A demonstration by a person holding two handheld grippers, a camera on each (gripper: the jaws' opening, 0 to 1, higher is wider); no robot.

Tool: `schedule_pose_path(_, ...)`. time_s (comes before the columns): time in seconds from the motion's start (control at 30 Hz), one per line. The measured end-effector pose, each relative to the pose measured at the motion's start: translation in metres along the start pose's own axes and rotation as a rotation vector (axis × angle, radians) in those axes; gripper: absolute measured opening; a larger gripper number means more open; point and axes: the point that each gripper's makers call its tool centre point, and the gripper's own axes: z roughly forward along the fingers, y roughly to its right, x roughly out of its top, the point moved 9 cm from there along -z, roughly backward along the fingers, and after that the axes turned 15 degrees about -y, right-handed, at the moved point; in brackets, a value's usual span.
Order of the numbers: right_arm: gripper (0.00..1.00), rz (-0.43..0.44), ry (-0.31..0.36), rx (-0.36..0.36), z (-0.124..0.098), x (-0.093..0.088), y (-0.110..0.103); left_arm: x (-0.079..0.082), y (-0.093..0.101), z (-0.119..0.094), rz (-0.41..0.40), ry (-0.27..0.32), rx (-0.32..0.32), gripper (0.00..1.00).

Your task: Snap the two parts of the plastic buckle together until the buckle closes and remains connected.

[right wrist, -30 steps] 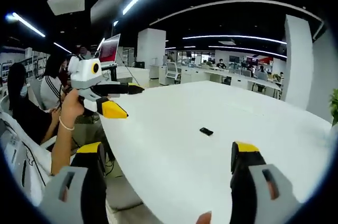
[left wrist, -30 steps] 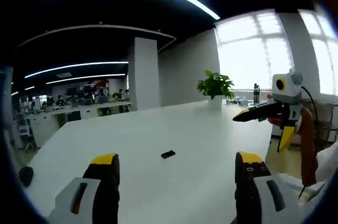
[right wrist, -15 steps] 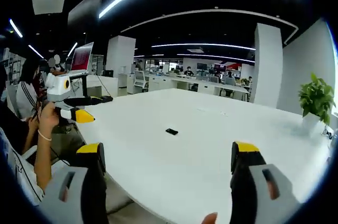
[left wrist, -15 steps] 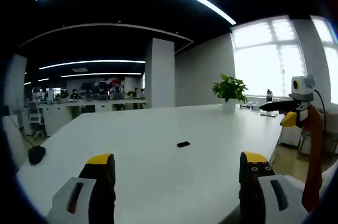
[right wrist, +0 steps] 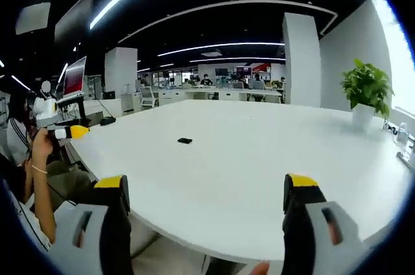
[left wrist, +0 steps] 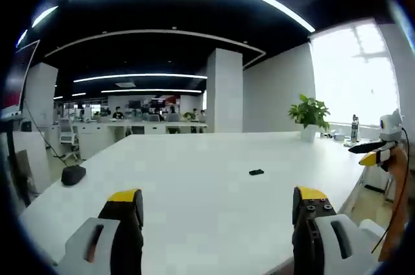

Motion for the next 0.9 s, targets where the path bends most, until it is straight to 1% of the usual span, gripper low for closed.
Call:
schedule_pose_path(0.07, 0.99, -0.008, -0.003, 0.008, 0.0, -0.001, -0.002, 0.001, -0.001, -0.004, -0.01, 0.015, 0.02, 0.97)
schedule_pose_path(0.2, 0.99, -0.024, -0.018, 0.0, 0.0, 0.0, -0.005, 0.001, -0.001, -0.008, -0.002, 0.02, 0.042, 0.97)
schedule_pose_path(0.4, 0.98, -0.04, -0.008, 0.008, -0.003, 0.005, -0.009, 0.004, -0.002, -0.009, 0.002, 0.035, 0.032, 0.97)
schedule_pose_path(0.63, 0.97, -0.052, 0.004, 0.017, -0.004, 0.007, -0.014, 0.005, -0.001, -0.008, 0.014, 0.027, 0.034, 0.97)
schedule_pose_path(0.9, 0.96, -0.056, -0.002, 0.035, -0.002, 0.006, -0.016, 0.005, 0.003, -0.005, 0.03, 0.015, 0.031, 0.97)
